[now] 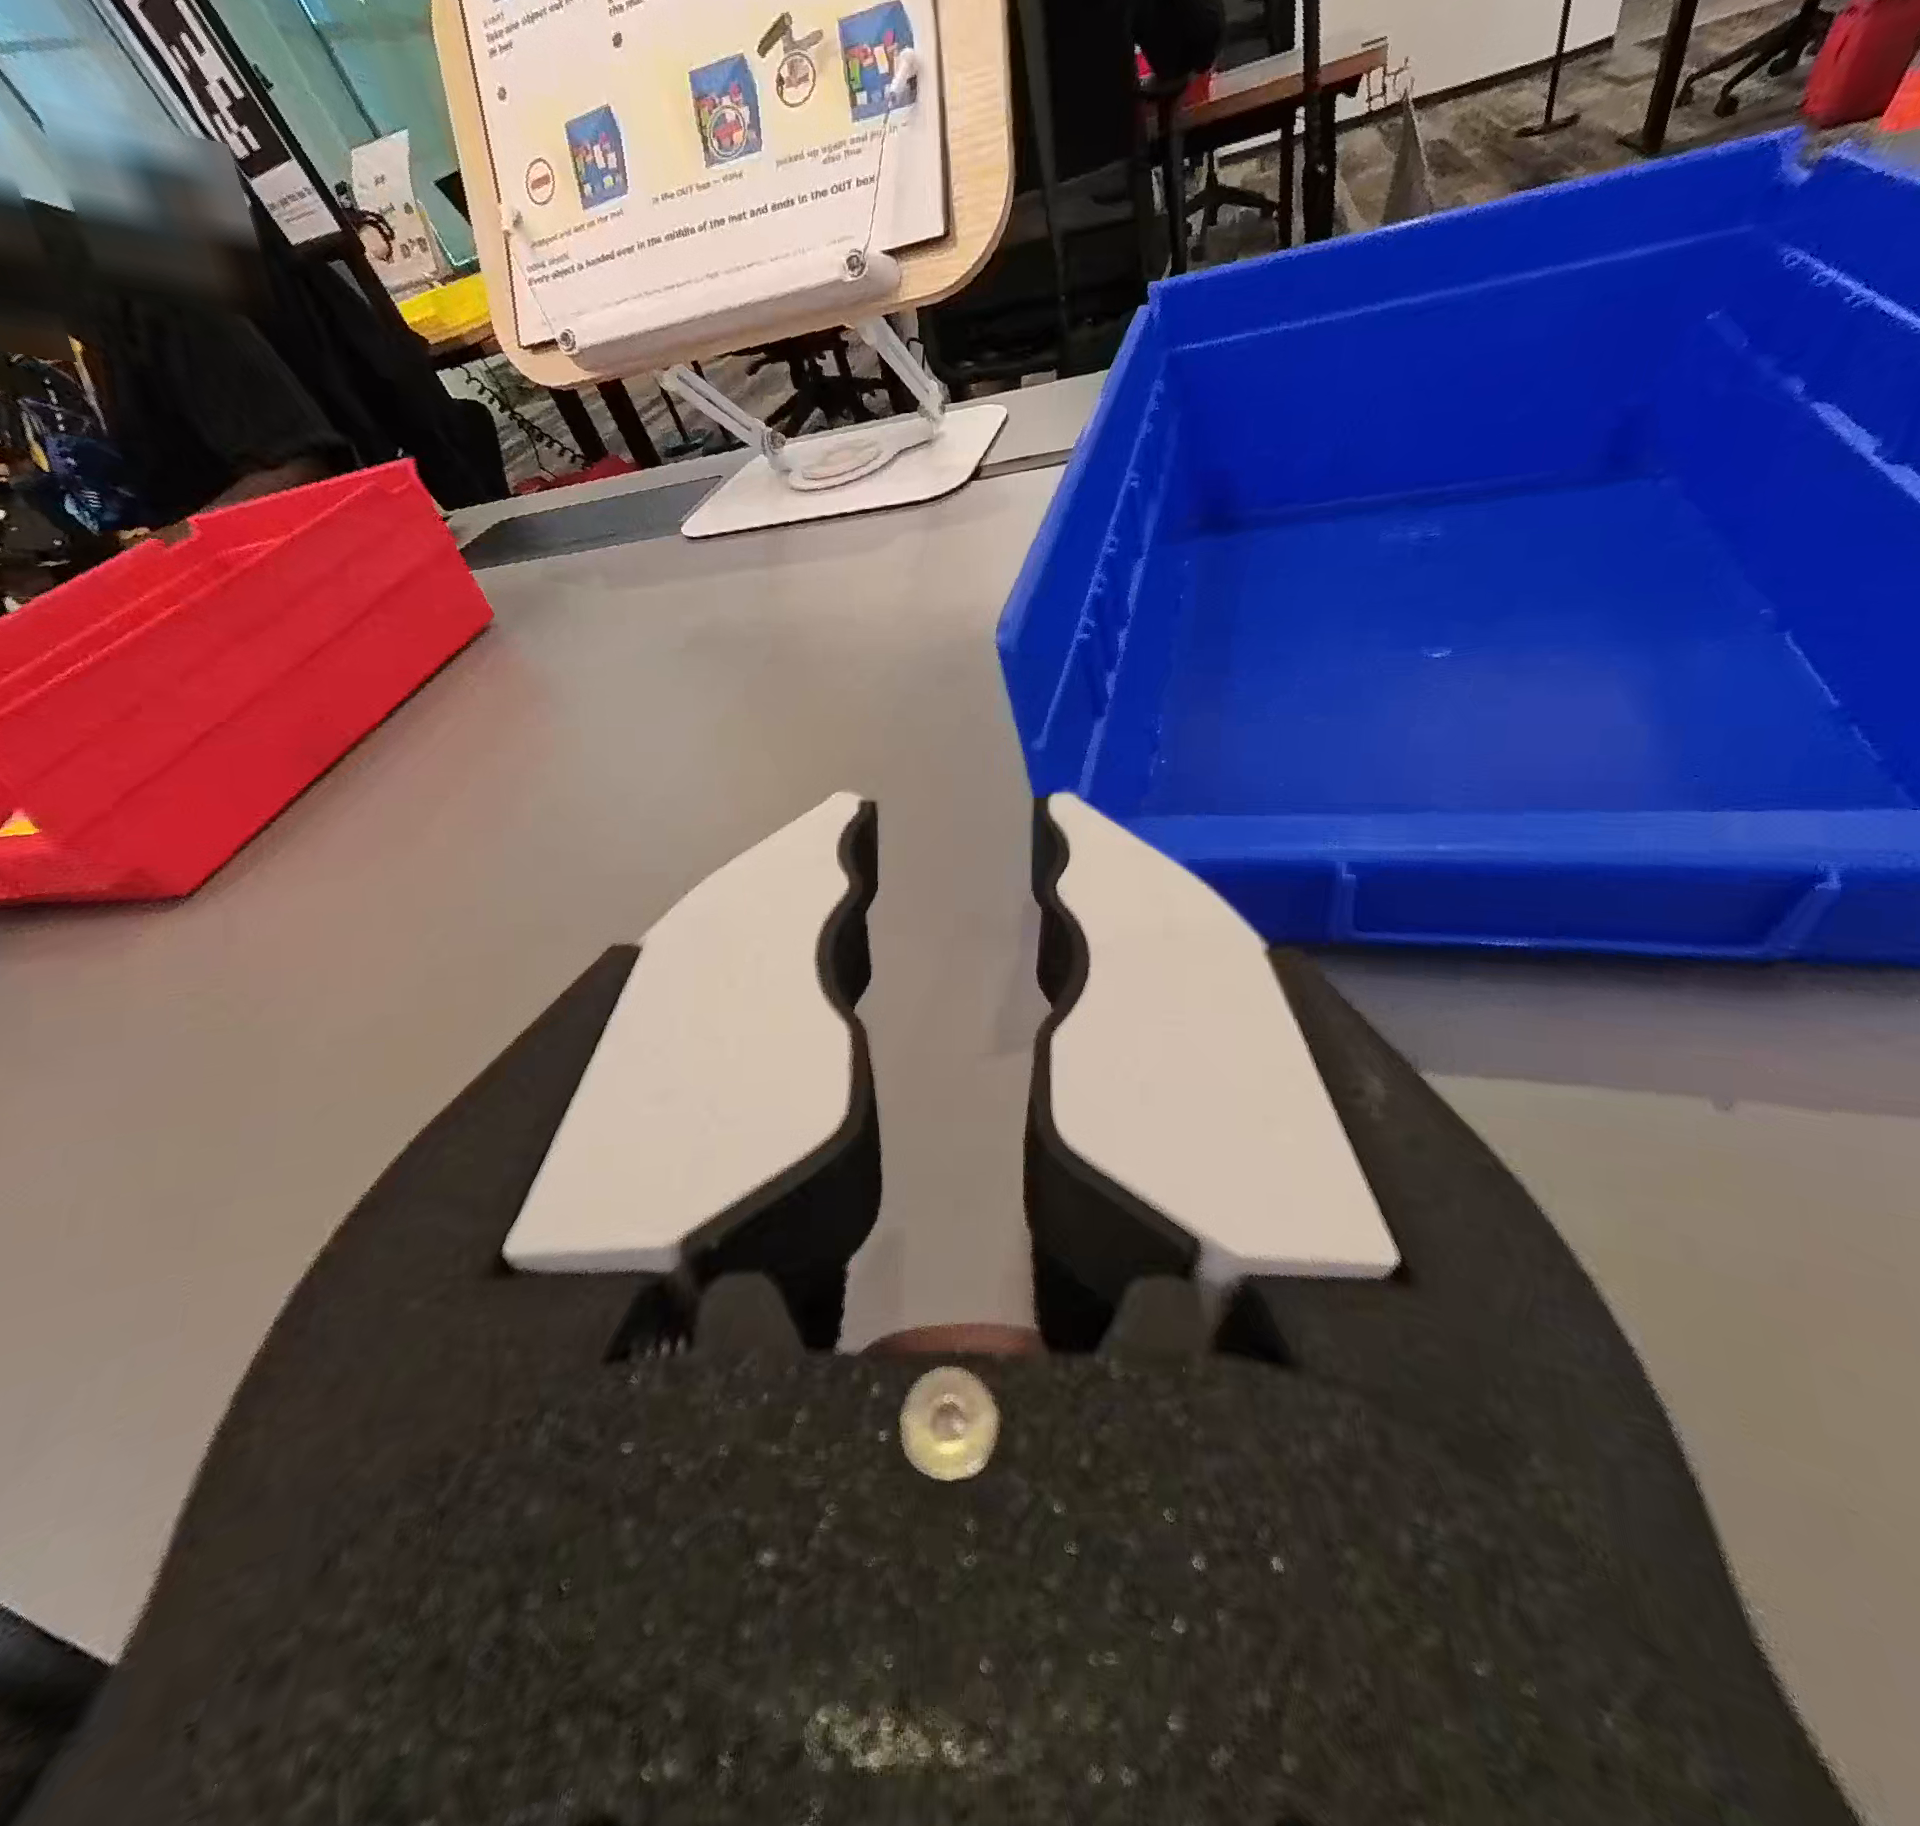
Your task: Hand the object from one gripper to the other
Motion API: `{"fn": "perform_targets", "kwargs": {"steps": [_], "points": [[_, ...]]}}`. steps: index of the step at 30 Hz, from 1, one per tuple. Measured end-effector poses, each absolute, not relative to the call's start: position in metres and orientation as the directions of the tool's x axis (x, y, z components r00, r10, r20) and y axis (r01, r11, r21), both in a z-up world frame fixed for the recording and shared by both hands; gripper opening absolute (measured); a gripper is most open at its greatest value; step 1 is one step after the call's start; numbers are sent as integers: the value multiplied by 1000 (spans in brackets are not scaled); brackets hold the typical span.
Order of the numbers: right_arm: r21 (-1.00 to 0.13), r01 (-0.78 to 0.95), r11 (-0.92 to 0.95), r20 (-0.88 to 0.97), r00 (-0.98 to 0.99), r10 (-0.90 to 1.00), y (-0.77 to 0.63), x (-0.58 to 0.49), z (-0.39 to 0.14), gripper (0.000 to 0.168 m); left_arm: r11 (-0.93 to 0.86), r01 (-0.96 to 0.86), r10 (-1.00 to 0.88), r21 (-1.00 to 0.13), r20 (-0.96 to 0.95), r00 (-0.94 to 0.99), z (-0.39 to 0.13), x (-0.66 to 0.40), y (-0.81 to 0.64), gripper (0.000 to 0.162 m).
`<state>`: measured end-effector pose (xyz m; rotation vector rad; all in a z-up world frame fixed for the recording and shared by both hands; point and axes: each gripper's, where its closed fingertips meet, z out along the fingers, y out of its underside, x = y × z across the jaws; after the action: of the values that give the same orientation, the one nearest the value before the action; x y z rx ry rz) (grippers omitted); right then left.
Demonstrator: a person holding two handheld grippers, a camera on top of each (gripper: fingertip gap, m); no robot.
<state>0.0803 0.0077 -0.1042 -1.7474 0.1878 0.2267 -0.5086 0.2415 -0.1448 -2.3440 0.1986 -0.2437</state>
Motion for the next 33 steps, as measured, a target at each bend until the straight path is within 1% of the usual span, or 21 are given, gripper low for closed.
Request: {"fn": "perform_targets", "kwargs": {"steps": [5, 9, 10, 11, 13, 15, 18, 20, 21, 23, 26, 27, 29, 31, 33], "points": [[-960, -202, -192, -206, 978, 2, 10, 76, -104, 28, -708, -57, -199, -704, 122, 972, -145, -509, 249, 4], [-973, -145, -181, -148, 989, 4, 10, 74, -101, 29, -693, 5, -197, -721, 196, 961, -143, -504, 247, 5], [-976, -119, -181, -123, 992, 10, 10, 74, -101, 31, -681, 9, -216, -733, 212, 953, -141, -502, 246, 5], [-979, -83, -188, -88, 996, 18, 9, 75, -102, 35, -664, 10, -235, -748, 221, 947, -136, -501, 243, 11], [-973, -3, -229, -4, 1000, 5, 9, 89, -107, 37, -622, 18, -250, -783, 220, 943, -115, -500, 233, 40], [-952, -19, -306, 3, 997, -72, 9, 122, -103, 41, -561, -15, -270, -828, 166, 949, -79, -506, 219, 46], [-963, -55, -263, -30, 995, -99, 16, 160, -72, 45, -396, -3, -307, -918, 129, 943, -11, -498, 200, 48], [-963, -51, -264, -11, 988, -151, 26, 189, -60, 47, -309, 38, -350, -950, 151, 925, 16, -476, 187, 50], [-966, -46, -254, -1, 985, -175, 32, 200, -57, 47, -290, 47, -364, -956, 156, 918, 18, -463, 183, 50], [-976, -78, -201, -36, 977, -208, 44, 214, -59, 47, -302, 29, -361, -953, 143, 922, -1, -441, 179, 51], [-967, -229, -108, -200, 953, -226, 43, 214, -79, 47, -287, 28, -332, -958, 127, 935, -46, -420, 177, 51], [-965, -239, -110, -212, 954, -214, 39, 210, -87, 47, -278, 31, -333, -960, 127, 934, -60, -415, 174, 51], [-967, -208, -147, -171, 958, -231, 30, 211, -96, 45, -255, -1, -313, -967, 81, 946, -86, -413, 169, 51], [-972, -197, -127, -164, 959, -229, 28, 212, -90, 45, -260, -37, -323, -965, 50, 945, -86, -409, 166, 51], [-973, -198, -119, -168, 959, -229, 30, 213, -90, 45, -193, -27, -340, -981, 41, 940, -76, -404, 167, 50]]}}
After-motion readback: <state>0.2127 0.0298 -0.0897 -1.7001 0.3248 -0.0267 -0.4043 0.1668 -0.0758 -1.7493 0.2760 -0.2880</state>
